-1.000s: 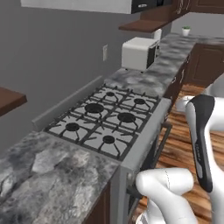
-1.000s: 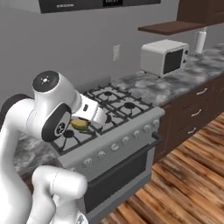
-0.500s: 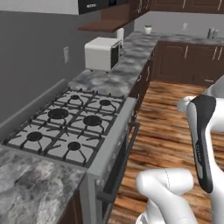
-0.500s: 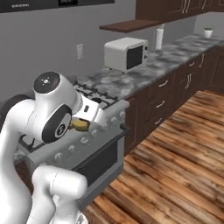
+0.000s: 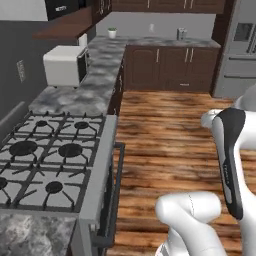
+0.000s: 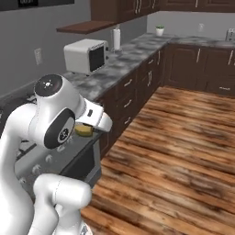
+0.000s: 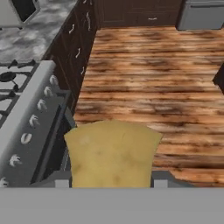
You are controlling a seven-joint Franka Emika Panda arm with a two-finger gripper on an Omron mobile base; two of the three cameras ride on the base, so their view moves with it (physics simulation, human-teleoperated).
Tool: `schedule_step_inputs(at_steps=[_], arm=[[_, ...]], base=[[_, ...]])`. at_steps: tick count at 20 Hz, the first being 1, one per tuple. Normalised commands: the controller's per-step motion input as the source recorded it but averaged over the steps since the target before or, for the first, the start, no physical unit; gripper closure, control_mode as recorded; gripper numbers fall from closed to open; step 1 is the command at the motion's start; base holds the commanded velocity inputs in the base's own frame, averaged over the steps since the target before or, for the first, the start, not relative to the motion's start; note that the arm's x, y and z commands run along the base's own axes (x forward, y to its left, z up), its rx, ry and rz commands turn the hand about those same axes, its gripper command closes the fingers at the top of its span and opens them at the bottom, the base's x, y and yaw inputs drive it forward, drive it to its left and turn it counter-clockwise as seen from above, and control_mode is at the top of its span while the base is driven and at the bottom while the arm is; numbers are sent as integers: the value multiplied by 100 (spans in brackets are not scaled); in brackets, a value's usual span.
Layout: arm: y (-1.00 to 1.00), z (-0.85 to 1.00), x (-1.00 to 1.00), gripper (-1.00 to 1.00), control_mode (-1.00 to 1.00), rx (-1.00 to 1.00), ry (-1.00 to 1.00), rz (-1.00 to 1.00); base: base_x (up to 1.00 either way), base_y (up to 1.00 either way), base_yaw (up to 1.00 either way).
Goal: Locate and retrieve the dish brush and sponge from the cabinet. Place them next to the sink.
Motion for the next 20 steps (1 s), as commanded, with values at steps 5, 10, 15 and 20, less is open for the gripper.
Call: schedule_step_inputs(at_steps=[5, 10, 15, 20], arm=[[0, 0, 0, 100, 100, 0, 0, 0], [0, 0, 0, 100, 100, 0, 0, 0], [0, 0, 0, 100, 100, 0, 0, 0], [0, 0, 0, 100, 100, 0, 0, 0]], base=[[0, -3, -45], [0, -6, -44], [0, 0, -47], [2, -4, -44]])
